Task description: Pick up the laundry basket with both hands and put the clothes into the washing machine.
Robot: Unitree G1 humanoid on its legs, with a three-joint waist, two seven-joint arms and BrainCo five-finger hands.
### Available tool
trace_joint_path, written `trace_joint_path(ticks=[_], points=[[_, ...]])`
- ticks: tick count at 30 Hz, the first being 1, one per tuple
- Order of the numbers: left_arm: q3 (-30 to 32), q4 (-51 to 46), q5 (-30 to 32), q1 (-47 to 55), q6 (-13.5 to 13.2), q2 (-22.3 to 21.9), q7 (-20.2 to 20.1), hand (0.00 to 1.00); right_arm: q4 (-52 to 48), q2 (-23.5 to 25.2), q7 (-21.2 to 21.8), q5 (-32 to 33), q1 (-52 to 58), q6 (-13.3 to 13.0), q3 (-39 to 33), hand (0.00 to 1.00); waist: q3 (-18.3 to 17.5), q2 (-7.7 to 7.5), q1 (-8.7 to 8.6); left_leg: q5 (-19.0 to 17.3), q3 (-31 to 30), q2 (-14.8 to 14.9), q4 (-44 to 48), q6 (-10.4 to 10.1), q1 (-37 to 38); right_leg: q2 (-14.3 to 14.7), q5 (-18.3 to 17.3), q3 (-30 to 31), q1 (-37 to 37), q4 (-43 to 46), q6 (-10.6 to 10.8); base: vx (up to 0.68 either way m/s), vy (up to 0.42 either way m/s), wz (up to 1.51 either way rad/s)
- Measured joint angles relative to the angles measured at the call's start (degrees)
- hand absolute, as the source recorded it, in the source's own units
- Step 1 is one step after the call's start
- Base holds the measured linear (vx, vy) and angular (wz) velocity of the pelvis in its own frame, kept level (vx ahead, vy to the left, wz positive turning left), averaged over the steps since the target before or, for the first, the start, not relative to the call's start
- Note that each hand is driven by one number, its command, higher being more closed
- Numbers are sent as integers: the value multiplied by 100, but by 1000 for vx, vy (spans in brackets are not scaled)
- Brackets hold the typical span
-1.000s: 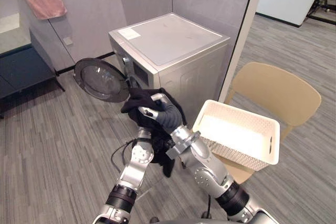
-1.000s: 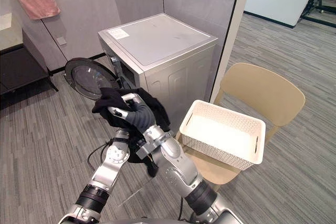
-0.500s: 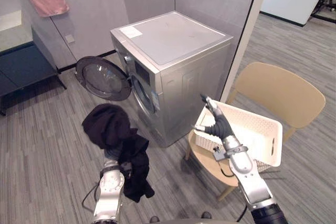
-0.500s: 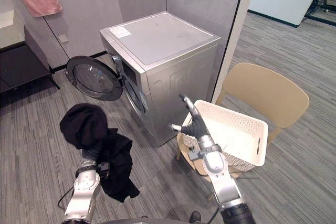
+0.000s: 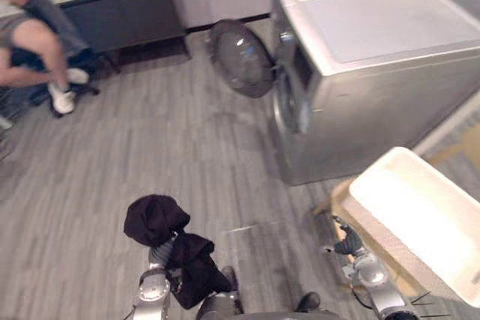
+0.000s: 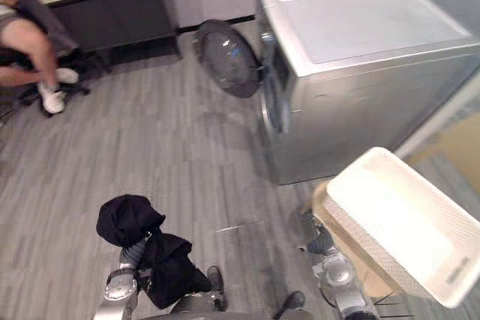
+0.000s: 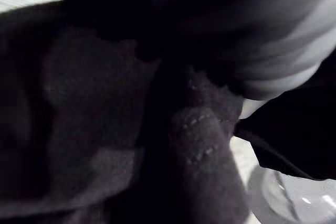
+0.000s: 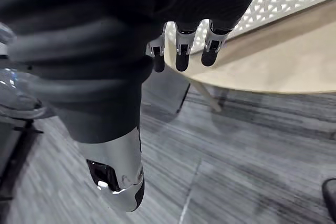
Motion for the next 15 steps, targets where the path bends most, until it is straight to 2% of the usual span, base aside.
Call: trace_joint_path(ticks=[1,3,4,5,6,7,8,9,11,12,13,14,15], points=[[0,73,11,8,12,75,-5,100,24,68,-30,0,-11,-1,-1,0,24,-35,8,-46,-64,-56,45,2,1,-50,-27,13,59,-11,69,145,125,51],[33,223,38,94,45,297,-12,100,225,354,-59,-56,-198,7,-2,0,247,-420,37,-503,-106,-182,520,101,-105,-321,-149,13,150,189,298,128,135,30],[47,226,44,156,53,311,-29,100,245,392,-70,-69,-230,10,-3,0,293,-495,30,-724,-123,-225,713,139,-148,-477,-248,35,129,428,373,93,162,23],[34,235,83,315,116,271,-85,100,250,388,-109,-101,-198,36,-47,0,342,-577,4,-1115,-266,-359,1056,161,-188,-1013,-415,392,-169,1527,269,72,141,35],[-10,234,93,361,144,256,-87,100,239,371,-134,-101,-150,41,-88,0,350,-560,-26,-1202,-341,-433,1148,223,-182,-1212,-325,766,-398,2120,35,156,263,62],[-49,227,102,370,157,275,-88,100,237,354,-164,-97,-44,90,-127,0,414,-517,-133,-1360,-543,-483,1270,302,-100,-1245,-102,1800,-946,3104,-303,207,202,66],[-39,225,108,354,157,323,-83,100,260,385,-164,-85,-5,124,-126,0,488,-417,-172,-1431,-657,-469,1341,327,-80,-1084,-280,2232,-1131,3383,-125,284,183,77],[-29,222,108,336,157,419,-80,100,261,449,-159,-65,58,145,-125,0,563,-483,-217,-1515,-818,-470,1347,392,58,-706,-685,2694,-1387,3627,-36,245,73,61],[-31,223,106,343,159,531,-70,100,234,563,-167,-6,79,145,-124,0,681,-508,-346,-1626,-999,-539,1254,413,294,-161,-926,2958,-1815,3318,-26,253,41,58],[-66,225,107,252,161,546,-75,100,192,565,-172,23,120,144,-127,0,726,-527,-397,-1718,-1099,-579,1230,412,392,92,-903,2942,-2060,2876,3,261,15,51],[-64,225,107,187,162,543,-76,100,198,565,-176,28,127,148,-127,0,757,-540,-430,-1738,-1167,-614,1185,400,471,206,-858,2907,-2144,2553,40,361,-30,65],[-87,226,107,36,160,518,-77,100,201,564,-183,30,144,153,-128,0,839,-547,-512,-1745,-1286,-660,1026,393,672,392,-553,2760,-2146,1536,74,333,-43,63],[-125,225,109,-29,157,514,-79,100,200,565,-190,30,165,154,-128,0,855,-575,-550,-1750,-1364,-716,922,378,769,463,-330,2691,-2132,941,85,476,-80,87]])
